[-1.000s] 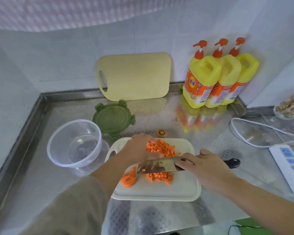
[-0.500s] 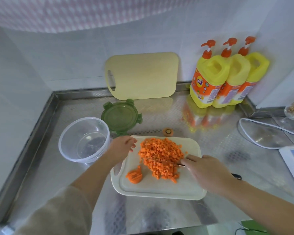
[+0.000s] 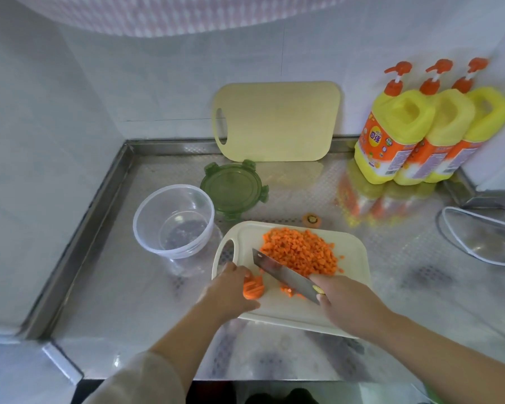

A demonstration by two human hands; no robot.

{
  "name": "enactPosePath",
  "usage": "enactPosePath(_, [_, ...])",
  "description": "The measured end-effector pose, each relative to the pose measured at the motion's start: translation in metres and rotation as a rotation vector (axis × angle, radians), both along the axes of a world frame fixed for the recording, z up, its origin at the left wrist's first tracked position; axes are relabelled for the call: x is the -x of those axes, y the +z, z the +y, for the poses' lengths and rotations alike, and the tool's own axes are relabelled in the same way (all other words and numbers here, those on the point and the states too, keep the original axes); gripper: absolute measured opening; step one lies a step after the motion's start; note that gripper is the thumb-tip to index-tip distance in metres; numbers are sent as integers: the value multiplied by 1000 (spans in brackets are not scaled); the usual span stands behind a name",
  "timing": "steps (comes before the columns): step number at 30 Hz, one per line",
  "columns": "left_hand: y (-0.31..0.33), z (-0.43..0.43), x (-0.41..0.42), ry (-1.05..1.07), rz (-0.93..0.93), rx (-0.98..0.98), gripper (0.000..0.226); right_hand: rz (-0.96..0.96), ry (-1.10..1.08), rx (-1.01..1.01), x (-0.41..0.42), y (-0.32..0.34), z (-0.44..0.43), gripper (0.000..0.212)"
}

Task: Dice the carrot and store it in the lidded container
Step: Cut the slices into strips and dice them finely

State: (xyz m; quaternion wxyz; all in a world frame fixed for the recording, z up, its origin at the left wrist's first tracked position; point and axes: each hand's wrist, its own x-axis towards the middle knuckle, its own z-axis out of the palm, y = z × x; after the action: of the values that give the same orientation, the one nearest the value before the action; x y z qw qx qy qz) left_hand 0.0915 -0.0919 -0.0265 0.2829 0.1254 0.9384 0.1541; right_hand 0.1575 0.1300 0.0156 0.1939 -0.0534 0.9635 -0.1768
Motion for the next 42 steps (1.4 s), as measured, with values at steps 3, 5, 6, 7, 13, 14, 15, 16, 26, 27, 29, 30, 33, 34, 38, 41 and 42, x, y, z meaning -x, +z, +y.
enactPosePath(3, [0,9,-2,14,55,33,57,20,-32,6,-4,2,0,18])
enactPosePath(5, [0,13,-4,31,90,59,50,21,-48,21,-8,3,-1,22])
enactPosePath(6, [0,15,-5,54,98,57,45,26,-57,34,-10,3,-2,20])
enactPosePath(7, [-1,15,-6,90,102,42,40,24,-68,42,-11,4,-3,16])
enactPosePath(13, [-3,18,-12,210,109,42,26,-17,-83,77,-16,4,-15,7])
enactPosePath(14, [-3,18,-14,216,114,44,28,-18,-75,71,-17,1,-19,6])
enactPosePath(15, [-4,18,-14,223,120,35,30,-19,-66,62,-17,-1,-23,5])
enactPosePath(16, [-5,17,-15,227,121,24,33,-12,-59,50,-18,-3,-26,7])
enactPosePath(26, [-15,14,-18,194,171,15,43,116,-20,-99,-29,-25,-52,30])
enactPosePath(27, [-16,16,-17,202,175,-9,42,135,-42,-95,-29,-27,-52,24])
enactPosePath(29, [-15,16,-15,210,176,-47,44,138,-65,-81,-26,-30,-47,19])
enactPosePath(30, [-16,16,-14,214,166,-66,45,143,-64,-91,-24,-30,-46,20])
enactPosePath(33, [-16,13,-13,261,121,-177,49,114,-26,-112,-24,-27,-48,22])
enactPosePath(34, [-16,11,-12,275,106,-210,51,103,-22,-109,-24,-26,-49,24])
enactPosePath(38, [-20,4,-11,308,105,-286,41,105,-16,-98,-26,-27,-53,29])
enactPosePath(41, [-21,3,-12,314,106,-289,35,92,-39,-98,-28,-27,-55,30])
enactPosePath(42, [-21,4,-13,305,109,-277,37,87,-43,-96,-28,-26,-56,30])
